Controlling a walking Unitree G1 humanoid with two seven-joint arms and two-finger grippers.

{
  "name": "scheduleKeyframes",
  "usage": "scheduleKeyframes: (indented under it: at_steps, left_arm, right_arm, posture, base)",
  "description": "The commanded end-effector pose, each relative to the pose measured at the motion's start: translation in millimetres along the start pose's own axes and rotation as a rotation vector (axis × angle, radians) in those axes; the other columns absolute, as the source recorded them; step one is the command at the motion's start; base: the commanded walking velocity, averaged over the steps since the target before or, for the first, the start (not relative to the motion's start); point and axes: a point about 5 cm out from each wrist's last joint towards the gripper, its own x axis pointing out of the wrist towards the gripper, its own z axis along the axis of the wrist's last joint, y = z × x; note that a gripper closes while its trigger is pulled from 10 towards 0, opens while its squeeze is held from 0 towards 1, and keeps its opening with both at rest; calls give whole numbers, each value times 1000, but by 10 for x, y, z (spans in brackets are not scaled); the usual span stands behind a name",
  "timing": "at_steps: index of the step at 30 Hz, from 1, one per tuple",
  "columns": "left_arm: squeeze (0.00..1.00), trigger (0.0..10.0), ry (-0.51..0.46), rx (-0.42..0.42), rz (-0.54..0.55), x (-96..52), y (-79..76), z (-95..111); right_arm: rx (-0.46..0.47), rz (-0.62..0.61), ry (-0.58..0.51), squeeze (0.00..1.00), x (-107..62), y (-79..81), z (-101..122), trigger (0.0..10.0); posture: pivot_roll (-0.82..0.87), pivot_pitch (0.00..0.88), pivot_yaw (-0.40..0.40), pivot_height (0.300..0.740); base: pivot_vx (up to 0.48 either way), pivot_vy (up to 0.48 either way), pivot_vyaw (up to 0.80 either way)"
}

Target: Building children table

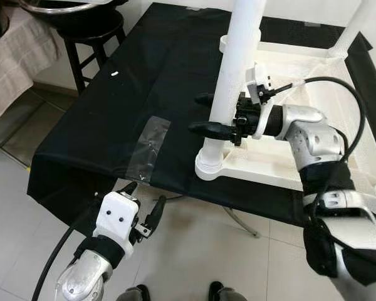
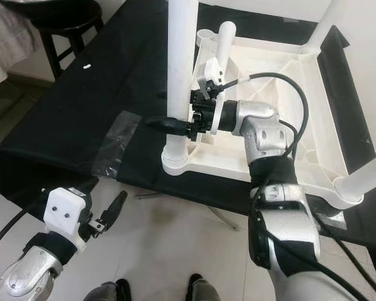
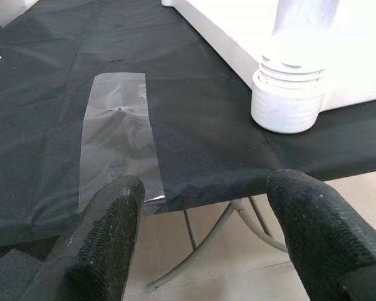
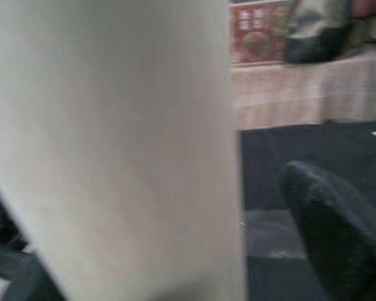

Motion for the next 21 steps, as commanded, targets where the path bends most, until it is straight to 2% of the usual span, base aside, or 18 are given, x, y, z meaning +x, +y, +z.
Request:
scheduleKeyframes:
  at_steps: [1, 2, 8, 9, 11, 13, 15, 16, 17, 19, 21]
  left_arm:
    - [0, 10000, 11, 8, -6, -37, -20, 0]
    - [0, 10000, 11, 8, -5, -37, -23, 2]
    - [0, 10000, 7, 6, -1, -30, -25, 8]
    - [0, 10000, 5, 5, 0, -24, -24, 8]
    - [0, 10000, 5, 4, 0, -20, -24, 7]
    - [0, 10000, 3, 1, 0, -12, -27, -1]
    - [0, 10000, 3, 0, 0, -10, -28, -4]
    - [0, 10000, 2, 0, 1, -12, -28, -6]
    - [0, 10000, 2, 0, 1, -12, -28, -6]
    - [0, 10000, 2, 0, 6, -22, -9, -9]
    - [0, 10000, 2, 0, 6, -22, -9, -9]
  right_arm:
    - [-19, 23, -11, 0, -15, -6, 36, 1765]
    - [-15, 48, -15, 0, -14, -15, 46, 0]
    - [-20, 86, -16, 0, -68, -13, 26, 0]
    - [-39, 59, -14, 0, -142, -7, -6, 0]
    - [-47, 42, -15, 0, -171, -6, -16, 0]
    - [-65, -69, -10, 0, -235, 19, -94, 0]
    - [-69, -118, -6, 0, -253, 31, -144, 0]
    - [-61, -206, -5, 0, -245, 84, -247, 0]
    - [-61, -206, -5, 0, -245, 84, -247, 0]
    - [63, -569, -131, 0, -37, 312, -561, 0]
    - [63, -569, -131, 0, -37, 312, -561, 0]
  posture:
    - [106, 243, -42, 740]
    - [105, 244, -44, 740]
    - [96, 248, -44, 740]
    - [83, 245, -45, 740]
    - [83, 245, -45, 740]
    - [66, 242, -58, 740]
    - [60, 242, -62, 740]
    - [53, 241, -66, 740]
    - [53, 241, -66, 740]
    - [44, 236, -63, 740]
    - [44, 236, -63, 740]
  base:
    - [0, 0, 0]
    - [0, 0, 0]
    - [0, 0, 0]
    - [0, 0, 0]
    - [0, 0, 0]
    - [0, 0, 0]
    - [0, 0, 0]
    - [0, 0, 0]
    - [0, 0, 0]
    - [0, 0, 0]
    - [0, 0, 0]
